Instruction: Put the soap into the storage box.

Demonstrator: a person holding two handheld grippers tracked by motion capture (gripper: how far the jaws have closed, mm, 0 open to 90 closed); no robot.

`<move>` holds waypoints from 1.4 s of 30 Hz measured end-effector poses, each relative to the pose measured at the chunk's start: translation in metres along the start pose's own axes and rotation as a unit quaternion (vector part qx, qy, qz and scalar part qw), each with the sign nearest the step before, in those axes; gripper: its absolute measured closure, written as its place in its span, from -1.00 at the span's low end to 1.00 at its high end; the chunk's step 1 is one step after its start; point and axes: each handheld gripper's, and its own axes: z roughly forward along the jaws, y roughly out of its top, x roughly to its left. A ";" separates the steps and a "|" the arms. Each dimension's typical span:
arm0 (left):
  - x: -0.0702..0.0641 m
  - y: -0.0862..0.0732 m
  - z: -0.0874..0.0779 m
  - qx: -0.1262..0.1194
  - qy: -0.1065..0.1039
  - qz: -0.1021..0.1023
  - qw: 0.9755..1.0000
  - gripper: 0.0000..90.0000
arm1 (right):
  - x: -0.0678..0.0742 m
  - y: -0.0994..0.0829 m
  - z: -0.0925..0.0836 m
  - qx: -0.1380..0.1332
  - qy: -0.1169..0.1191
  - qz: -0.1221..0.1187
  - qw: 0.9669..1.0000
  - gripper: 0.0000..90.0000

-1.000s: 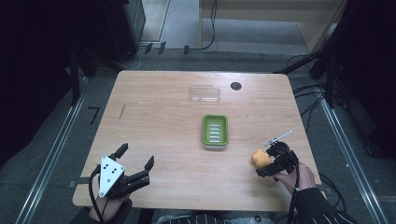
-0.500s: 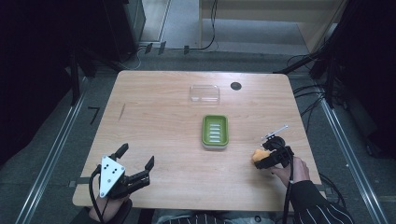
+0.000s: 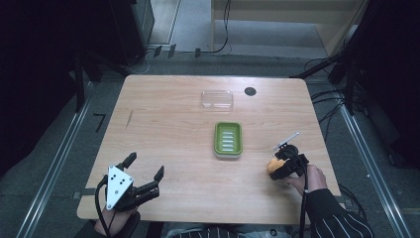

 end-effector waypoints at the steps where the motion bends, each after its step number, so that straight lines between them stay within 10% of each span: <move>1: 0.000 0.000 0.000 0.000 0.000 0.000 1.000 -0.71 | 0.000 0.001 0.001 0.004 -0.003 -0.005 1.000 -0.34; 12: 0.000 0.000 0.000 0.000 0.000 0.001 1.000 -0.71 | 0.003 0.004 0.007 0.038 -0.010 -0.014 0.999 -0.13; 42: 0.000 0.000 0.000 -0.001 0.001 0.000 1.000 -0.71 | -0.001 0.002 -0.002 0.001 -0.006 -0.028 1.000 -0.11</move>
